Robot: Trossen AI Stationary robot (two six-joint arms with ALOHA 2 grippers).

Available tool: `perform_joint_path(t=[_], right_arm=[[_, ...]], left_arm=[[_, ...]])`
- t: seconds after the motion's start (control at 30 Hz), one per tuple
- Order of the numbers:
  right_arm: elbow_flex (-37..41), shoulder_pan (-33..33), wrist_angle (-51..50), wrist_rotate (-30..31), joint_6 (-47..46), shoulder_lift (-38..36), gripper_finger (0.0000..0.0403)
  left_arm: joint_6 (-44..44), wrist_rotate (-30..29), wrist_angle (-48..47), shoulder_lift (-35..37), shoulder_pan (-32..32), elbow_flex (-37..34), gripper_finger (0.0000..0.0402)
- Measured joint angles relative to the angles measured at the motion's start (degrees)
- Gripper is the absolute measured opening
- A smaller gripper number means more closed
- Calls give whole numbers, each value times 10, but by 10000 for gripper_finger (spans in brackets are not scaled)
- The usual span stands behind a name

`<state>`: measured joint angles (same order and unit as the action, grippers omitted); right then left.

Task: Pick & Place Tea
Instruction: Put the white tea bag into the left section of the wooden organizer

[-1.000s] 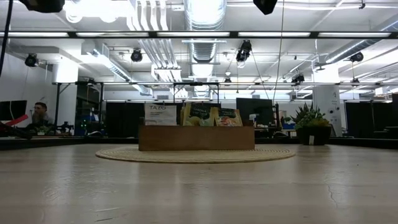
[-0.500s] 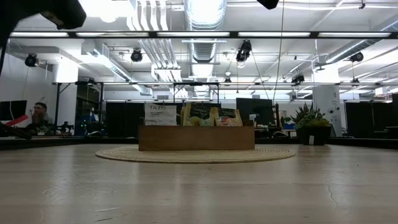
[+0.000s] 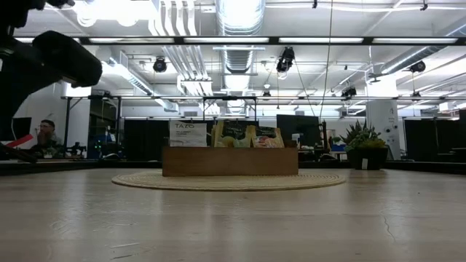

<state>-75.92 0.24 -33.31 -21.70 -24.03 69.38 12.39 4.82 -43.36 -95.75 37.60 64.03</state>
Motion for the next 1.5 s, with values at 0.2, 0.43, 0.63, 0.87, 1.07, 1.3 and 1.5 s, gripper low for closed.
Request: perform_joint_path(t=[0.2,0.43,0.63,0.87,1.07,1.3,1.5], right_arm=[[0,16,0,23,0,0,72],[0,16,0,37,2,0,68],[0,16,0,40,2,0,66],[1,16,1,50,2,0,70],[1,16,1,54,2,0,64],[2,16,1,54,1,0,66],[2,16,1,54,3,0,61]], left_arm=[[-3,30,74,-1,0,-19,259],[-10,30,109,-1,-1,-61,259],[-9,31,116,-1,-2,-71,259],[-12,32,144,-13,-3,-72,247],[-14,32,144,-29,-3,-71,221],[-8,34,140,-30,-4,-71,158],[0,51,126,-28,-4,-72,30]])
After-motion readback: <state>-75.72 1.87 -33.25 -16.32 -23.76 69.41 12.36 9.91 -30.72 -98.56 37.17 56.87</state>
